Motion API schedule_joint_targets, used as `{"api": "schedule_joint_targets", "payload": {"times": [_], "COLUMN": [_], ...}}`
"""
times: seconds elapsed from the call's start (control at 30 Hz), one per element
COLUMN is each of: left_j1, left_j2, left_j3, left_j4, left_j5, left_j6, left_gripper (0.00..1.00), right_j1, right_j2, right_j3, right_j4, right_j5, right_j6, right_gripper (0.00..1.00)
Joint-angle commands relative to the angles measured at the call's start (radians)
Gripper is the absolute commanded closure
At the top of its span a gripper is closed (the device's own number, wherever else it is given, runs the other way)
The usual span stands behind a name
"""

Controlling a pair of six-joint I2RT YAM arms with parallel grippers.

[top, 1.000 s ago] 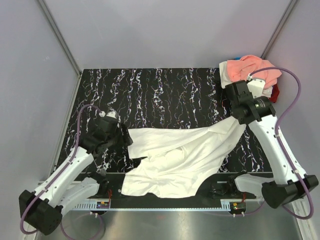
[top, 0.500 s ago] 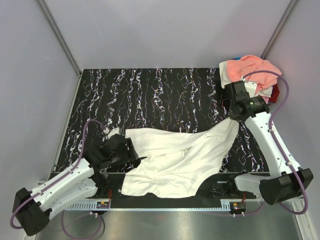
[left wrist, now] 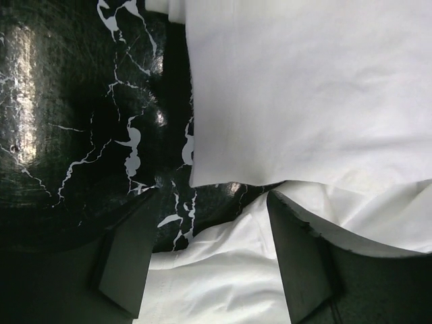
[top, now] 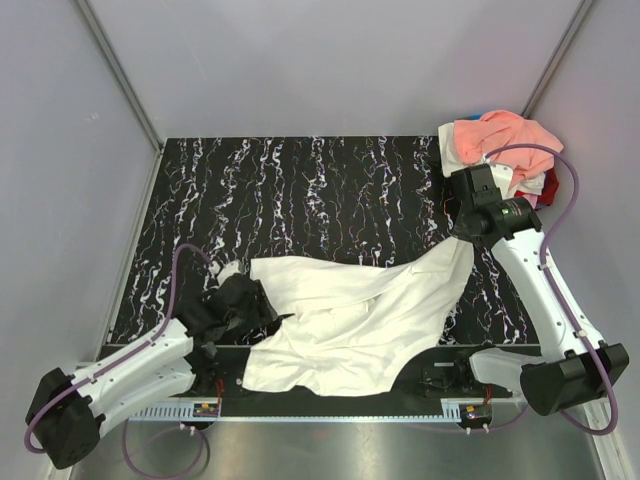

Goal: Fold and stack the t-shirts
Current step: Flatten the tshirt out

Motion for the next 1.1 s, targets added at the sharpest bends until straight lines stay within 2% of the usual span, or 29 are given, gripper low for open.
{"api": "schedule_joint_targets", "payload": {"times": [0.0,0.5,0.67,0.93,1.03,1.07], "left_j1": [-0.004,-0.004,-0.004,-0.004,-0.004,-0.004], "left_j2": [-0.035,0.055,0.072,0.065,0.052,0.042], "left_j3": [-0.001,0.003,0.006,0.014,0.014,0.016], "left_j4": [0.071,0.12,0.145,0.165,0.169,0.168], "left_j5": [-0.051,-0.069,-0.071,-0.106,-0.117,-0.121], "left_j6": [-0.013,-0.004,0.004,0.01,0.014,0.016], "left_gripper": [0.32,0.38,0.49,0.6,0.74,0.82], "right_j1": [-0.005,-0.006,-0.005,-0.005,-0.005,-0.005], "right_j2": [-0.028,-0.037,-0.041,-0.048,-0.05,-0.05], "right_j3": [-0.012,-0.026,-0.035,-0.043,-0.046,-0.046], "right_j4": [0.035,0.043,0.052,0.055,0.055,0.055], "right_j5": [-0.025,-0.045,-0.054,-0.056,-0.056,-0.057], "right_j6": [-0.016,-0.023,-0.026,-0.029,-0.031,-0.032], "right_gripper": [1.0,1.0,1.0,1.0,1.0,1.0]}}
